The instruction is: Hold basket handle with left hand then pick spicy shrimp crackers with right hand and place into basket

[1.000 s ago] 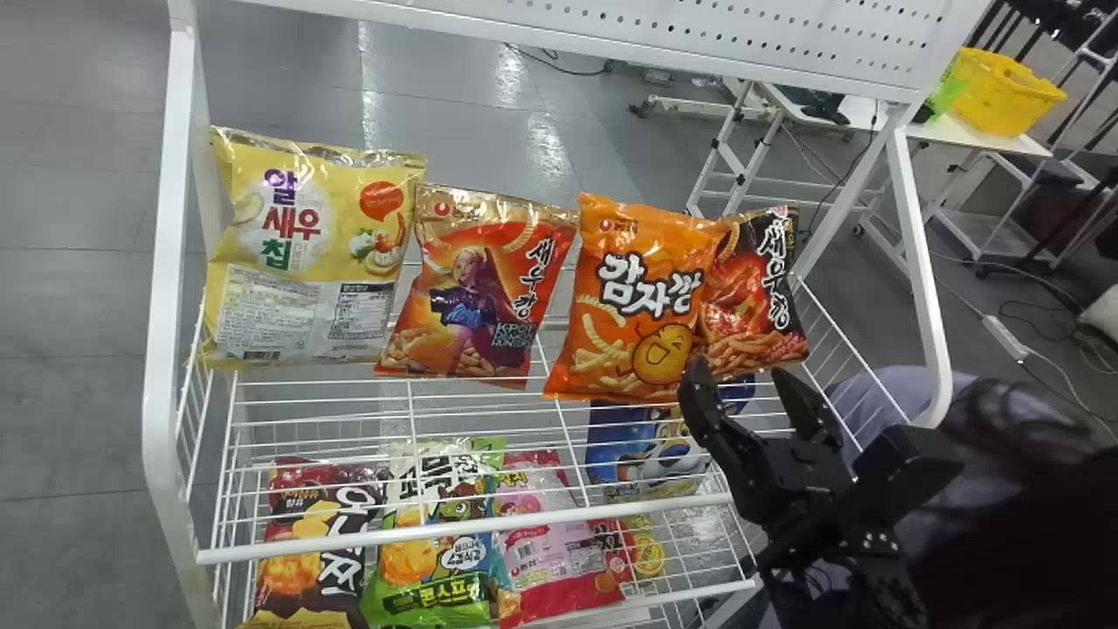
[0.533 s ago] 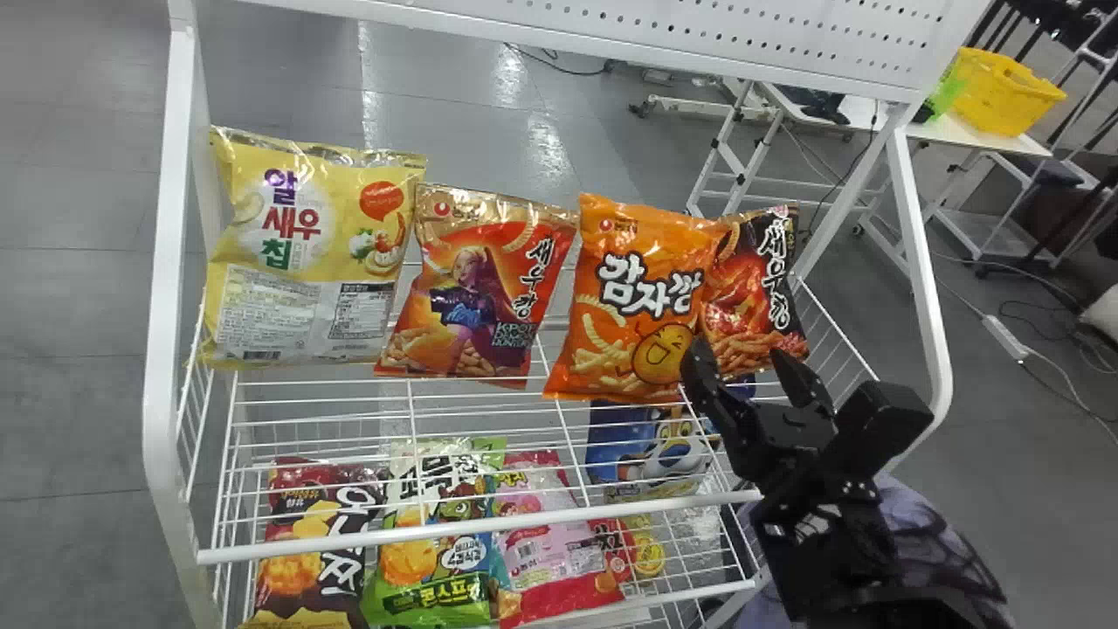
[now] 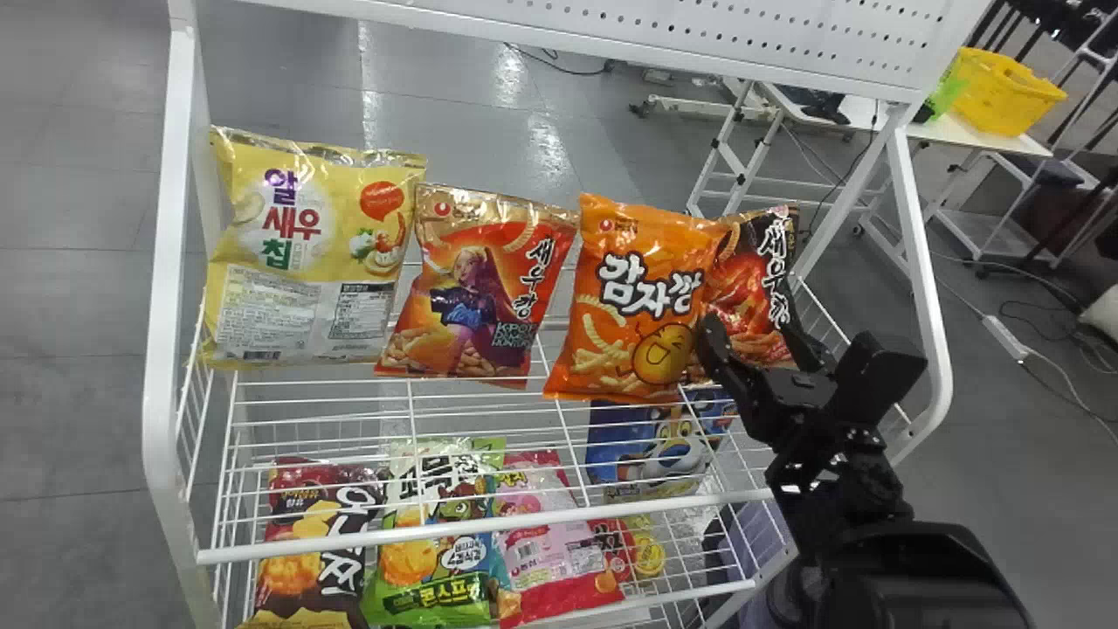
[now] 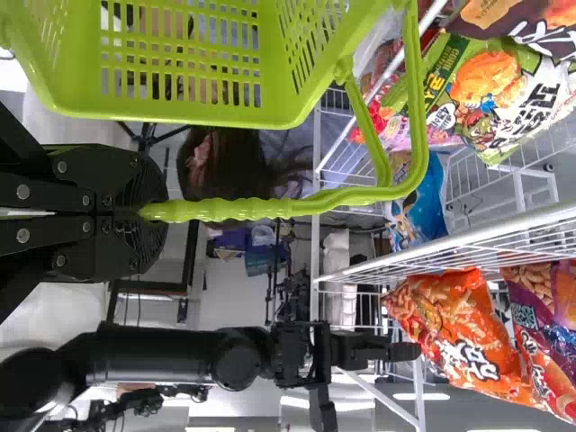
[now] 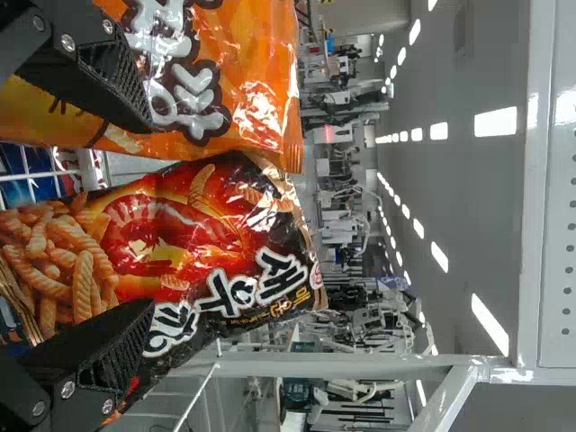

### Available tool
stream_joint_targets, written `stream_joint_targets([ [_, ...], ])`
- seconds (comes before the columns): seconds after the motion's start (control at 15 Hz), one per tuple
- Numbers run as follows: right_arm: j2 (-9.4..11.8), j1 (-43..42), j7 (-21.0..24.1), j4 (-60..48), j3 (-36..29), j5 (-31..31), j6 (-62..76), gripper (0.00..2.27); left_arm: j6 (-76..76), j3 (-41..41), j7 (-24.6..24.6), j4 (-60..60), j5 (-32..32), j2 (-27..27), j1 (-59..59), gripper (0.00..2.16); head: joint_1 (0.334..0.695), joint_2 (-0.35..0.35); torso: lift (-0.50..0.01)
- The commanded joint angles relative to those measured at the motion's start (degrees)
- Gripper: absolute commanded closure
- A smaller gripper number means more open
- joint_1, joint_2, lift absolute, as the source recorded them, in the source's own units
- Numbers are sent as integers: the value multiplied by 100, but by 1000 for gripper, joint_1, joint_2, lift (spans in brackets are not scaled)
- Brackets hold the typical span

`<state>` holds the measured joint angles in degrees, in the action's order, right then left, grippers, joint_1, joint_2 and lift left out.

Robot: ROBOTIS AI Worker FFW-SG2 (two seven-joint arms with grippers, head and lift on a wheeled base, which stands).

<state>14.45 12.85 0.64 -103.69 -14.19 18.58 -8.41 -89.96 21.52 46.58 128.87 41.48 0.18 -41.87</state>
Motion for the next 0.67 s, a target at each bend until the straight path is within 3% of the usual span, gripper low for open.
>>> stream_joint_targets([
  [0.0, 58, -81, -37, 6, -154, 5, -104, 144, -7, 1, 0, -2, -26, -32, -6, 1892, 695, -350, -37],
  [0.6, 260, -644, -459, 736, -295, -21, -34, 140, -7, -25, 9, -37, -105, -32, -6, 1892, 695, -350, -37],
])
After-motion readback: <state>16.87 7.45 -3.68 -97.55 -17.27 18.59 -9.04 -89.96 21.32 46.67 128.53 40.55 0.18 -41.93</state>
